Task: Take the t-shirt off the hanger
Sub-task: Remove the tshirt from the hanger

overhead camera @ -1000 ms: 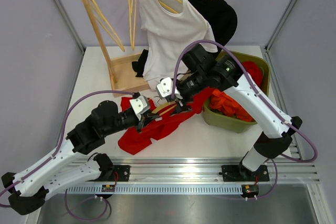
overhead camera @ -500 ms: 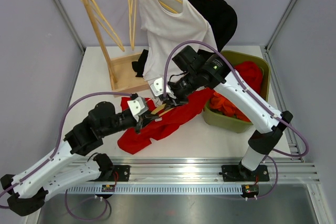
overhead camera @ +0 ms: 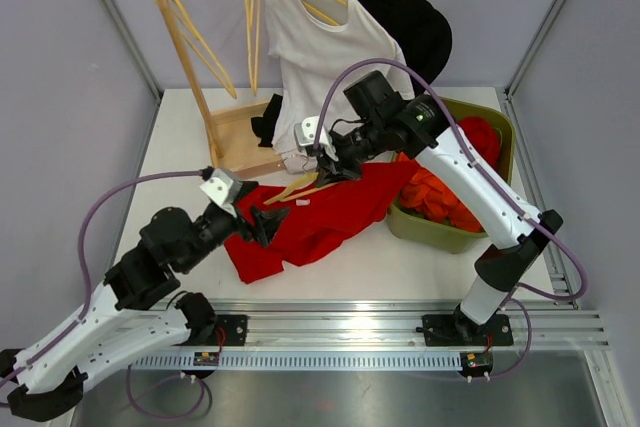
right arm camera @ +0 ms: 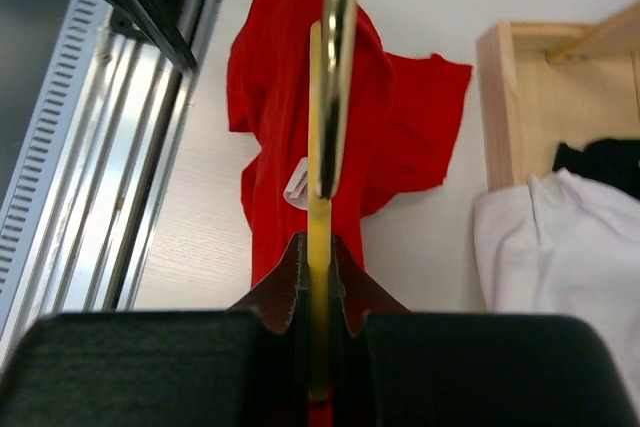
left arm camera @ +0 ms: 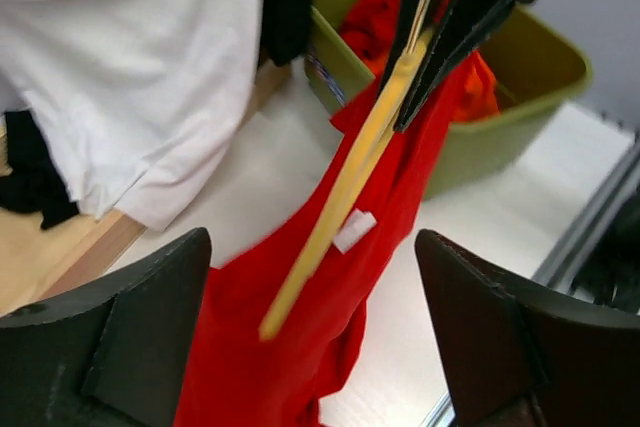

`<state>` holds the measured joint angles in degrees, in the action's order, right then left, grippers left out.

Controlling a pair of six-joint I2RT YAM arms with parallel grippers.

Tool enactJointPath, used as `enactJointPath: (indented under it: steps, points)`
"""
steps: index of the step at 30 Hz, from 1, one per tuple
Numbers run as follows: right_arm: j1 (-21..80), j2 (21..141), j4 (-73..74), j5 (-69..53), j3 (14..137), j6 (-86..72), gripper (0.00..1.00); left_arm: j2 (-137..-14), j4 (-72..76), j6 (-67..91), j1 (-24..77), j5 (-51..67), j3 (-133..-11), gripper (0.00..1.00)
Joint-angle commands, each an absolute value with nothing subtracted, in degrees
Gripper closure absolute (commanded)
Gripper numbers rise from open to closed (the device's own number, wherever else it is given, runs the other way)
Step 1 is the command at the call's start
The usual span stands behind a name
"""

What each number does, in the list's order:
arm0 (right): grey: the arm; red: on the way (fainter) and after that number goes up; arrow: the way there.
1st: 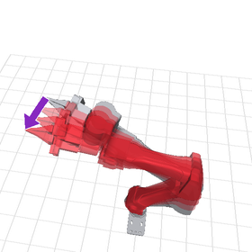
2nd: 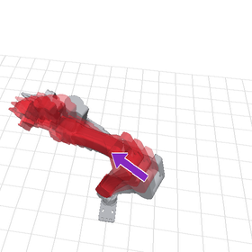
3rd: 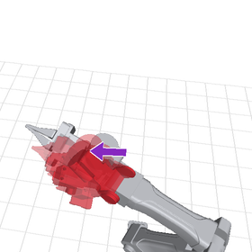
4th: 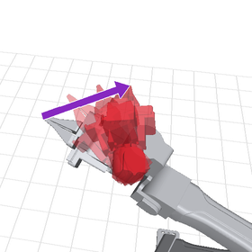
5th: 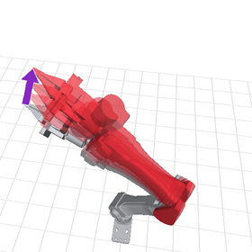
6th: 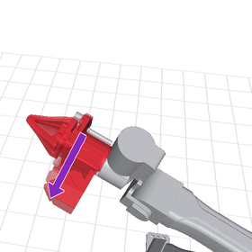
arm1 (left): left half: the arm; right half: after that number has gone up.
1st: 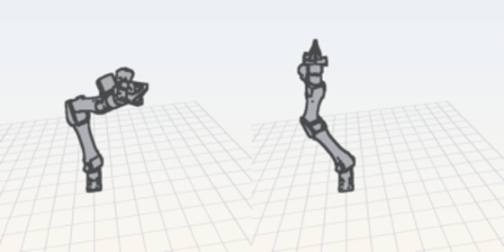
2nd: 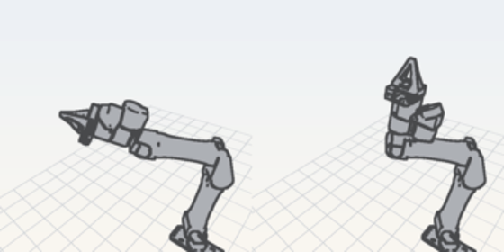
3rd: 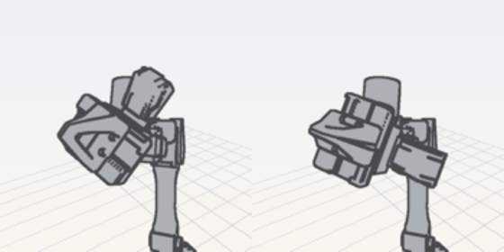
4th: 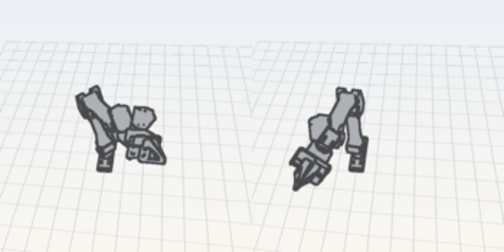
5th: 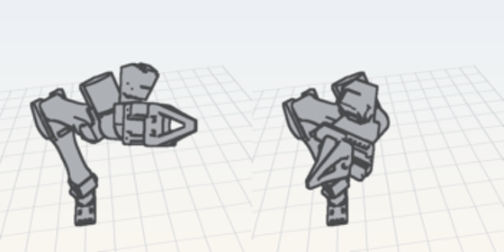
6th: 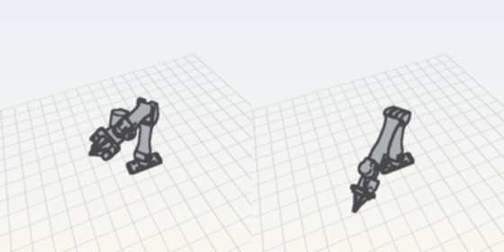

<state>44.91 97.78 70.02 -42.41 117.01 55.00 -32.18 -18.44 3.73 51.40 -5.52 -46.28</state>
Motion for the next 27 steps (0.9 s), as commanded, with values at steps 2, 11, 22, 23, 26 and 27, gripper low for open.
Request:
enactJointPath:
  steps: [2, 11, 22, 23, 26, 27]
  points:
    - [41.92, 93.96, 56.97, -39.82, 111.56, 43.88, 1.0, -28.74, -19.94, 14.75, 51.24, -22.91, -49.22, 0.09]
    - [42.01, 92.02, 43.25, -33.75, 103.8, 30.6, 1.0, -41.27, -35.41, 48.67, 51.24, -36.13, -55.19, 0.16]
    - [42.01, 88.95, 39.9, -32.43, 100.2, 28.48, 1.0, -55.72, -40.78, 64.51, 48.96, -34.45, -61.0, 0.34]
    - [42.01, 88.42, 39.73, -32.78, 100.02, 28.48, 1.0, -55.81, -40.61, 65.03, 47.74, -34.28, -60.74, 0.36]
    - [42.01, 87.46, 39.64, -33.4, 99.23, 28.48, 1.0, -55.72, -37.63, 65.13, 45.36, -31.74, -59.33, 0.4]
    - [42.01, 87.36, 39.55, -33.57, 99.05, 28.56, 1.0, -55.81, -37.01, 64.43, 43.61, -30.95, -59.15, 0.41]
